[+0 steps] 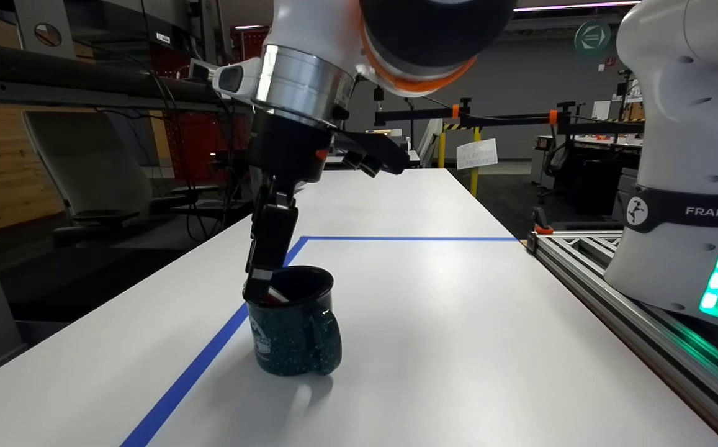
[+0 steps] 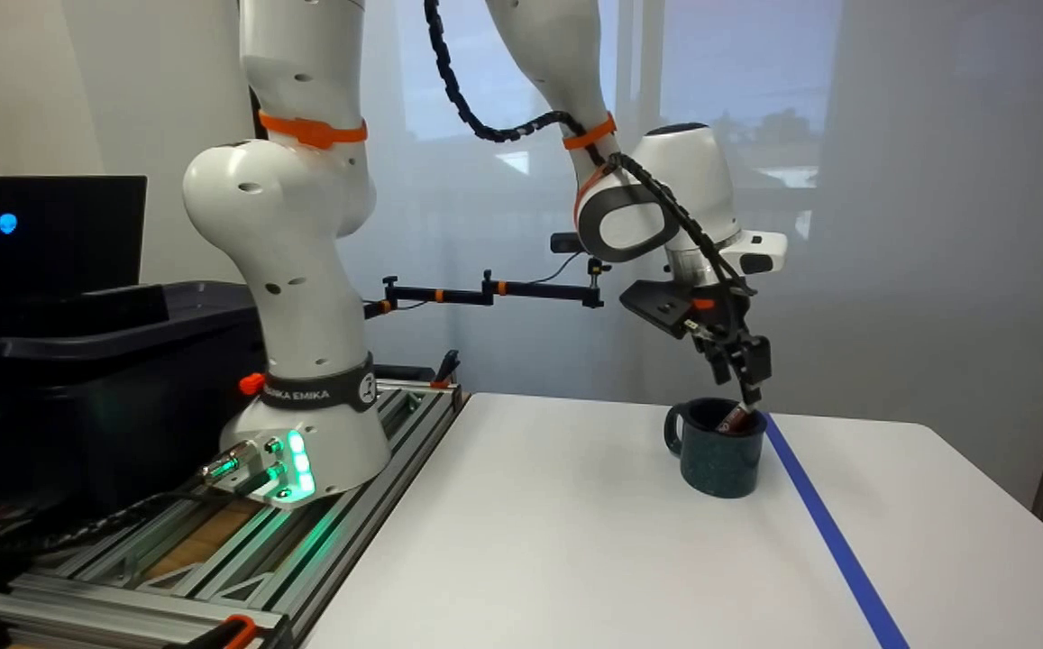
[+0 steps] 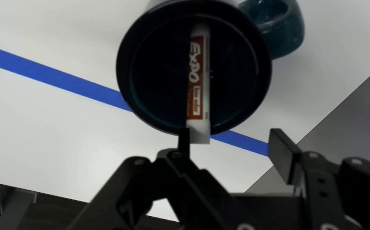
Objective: Take the marker out of the mug.
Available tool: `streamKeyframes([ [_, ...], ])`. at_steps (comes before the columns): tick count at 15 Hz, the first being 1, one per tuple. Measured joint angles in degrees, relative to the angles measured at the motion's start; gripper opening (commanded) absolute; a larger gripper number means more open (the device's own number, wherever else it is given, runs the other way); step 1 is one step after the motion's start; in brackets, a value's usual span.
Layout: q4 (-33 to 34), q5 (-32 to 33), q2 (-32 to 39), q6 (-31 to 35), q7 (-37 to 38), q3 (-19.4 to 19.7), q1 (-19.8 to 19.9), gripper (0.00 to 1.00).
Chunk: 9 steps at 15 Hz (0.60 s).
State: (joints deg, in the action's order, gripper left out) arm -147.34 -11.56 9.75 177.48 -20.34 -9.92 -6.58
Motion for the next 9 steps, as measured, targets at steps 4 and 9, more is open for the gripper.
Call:
streamKeyframes([
  [4,0.32,3.56,-0.78,-2.38,2.73,1.92,0.24,0.63],
  [9,0.29,9.14,-1.17,-4.18,7.1,5.23,1.37,0.57],
])
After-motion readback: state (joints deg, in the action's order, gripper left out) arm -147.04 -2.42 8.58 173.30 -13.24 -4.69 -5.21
